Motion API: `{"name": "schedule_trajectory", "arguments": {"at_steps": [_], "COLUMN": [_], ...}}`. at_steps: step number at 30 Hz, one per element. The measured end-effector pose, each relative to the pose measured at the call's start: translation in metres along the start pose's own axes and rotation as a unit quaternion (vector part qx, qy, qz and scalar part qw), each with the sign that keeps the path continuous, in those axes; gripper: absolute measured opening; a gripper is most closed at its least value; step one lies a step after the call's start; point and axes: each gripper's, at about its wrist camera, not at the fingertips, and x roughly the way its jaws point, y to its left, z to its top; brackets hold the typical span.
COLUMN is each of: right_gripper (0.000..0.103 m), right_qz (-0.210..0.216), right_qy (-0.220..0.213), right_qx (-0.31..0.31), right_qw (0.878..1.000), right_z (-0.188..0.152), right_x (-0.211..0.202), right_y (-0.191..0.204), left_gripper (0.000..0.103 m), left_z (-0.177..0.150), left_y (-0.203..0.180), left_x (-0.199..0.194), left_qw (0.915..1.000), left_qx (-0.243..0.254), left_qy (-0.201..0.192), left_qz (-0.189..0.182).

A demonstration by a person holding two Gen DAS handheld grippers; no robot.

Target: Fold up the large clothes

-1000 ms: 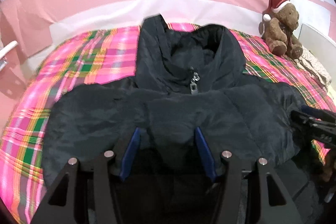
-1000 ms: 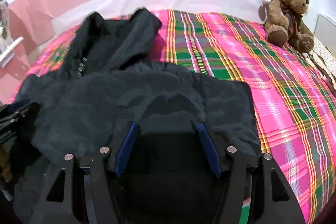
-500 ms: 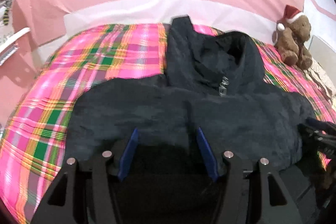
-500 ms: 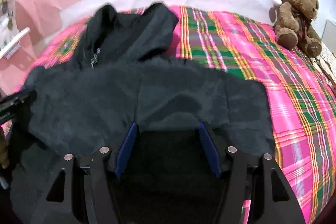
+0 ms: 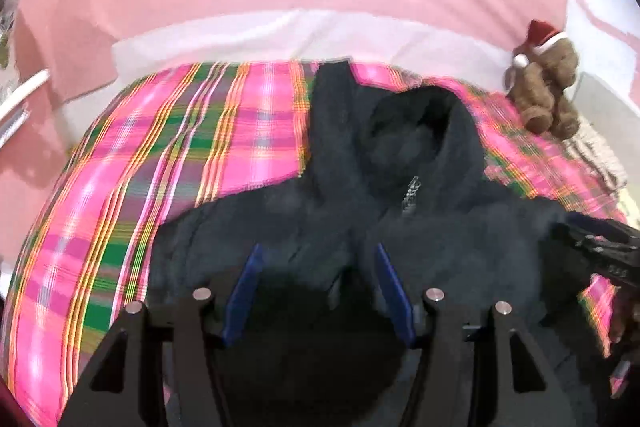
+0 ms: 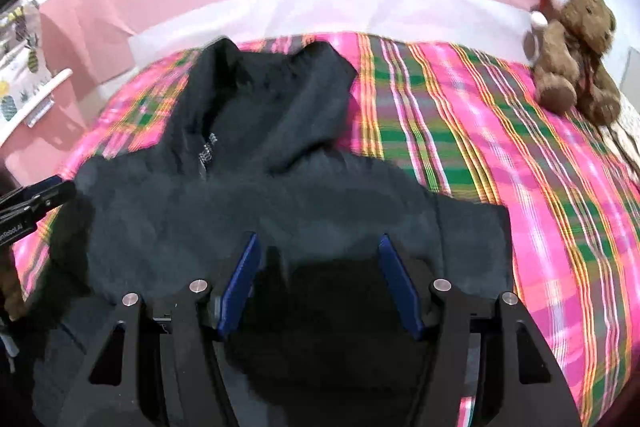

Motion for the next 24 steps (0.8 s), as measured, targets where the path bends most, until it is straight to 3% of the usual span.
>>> {"name": "schedule_trajectory", "arguments": {"at_steps": [5, 11, 17, 21, 23, 24], "right_gripper": [0.062, 0.062, 0.062, 0.062, 0.062, 0.062], "right_qz": [0.009, 0.008, -0.001, -0.035, -0.048, -0.05], "right_qy": [0.002, 0.01, 0.019, 0.025, 0.034, 0.044], "right_qx": [0.001, 0.012, 0.024, 0.038, 0.041, 0.041], "right_qw": [1.0, 1.0, 1.0, 0.998, 0.997, 0.997], "right_z": [0.052, 0.103, 0.149, 0.161, 0.161, 0.16], "right_x": [0.024, 0.07, 0.126, 0.159, 0.173, 0.18], "right_y": [0.001, -0.005, -0.008, -0.016, -0.02, -0.022], "left_gripper": [0.064, 0.065, 0.065, 0.065, 0.058, 0.042], "left_z": [0.048, 0.091, 0.117, 0.123, 0.122, 0.121], "left_y": [-0.02, -0.036, -0.043, -0.042, -0.04, -0.039], "left_x": [0.02, 0.075, 0.147, 0.18, 0.192, 0.197], "left_qw": [0.9999, 0.9998, 0.9982, 0.9969, 0.9966, 0.9964], "left_qx": [0.011, 0.015, 0.018, 0.016, 0.011, 0.009], "left_qy": [-0.002, 0.016, 0.052, 0.06, 0.068, 0.073], "left_qz": [-0.003, -0.002, 0.025, 0.048, 0.045, 0.043]}}
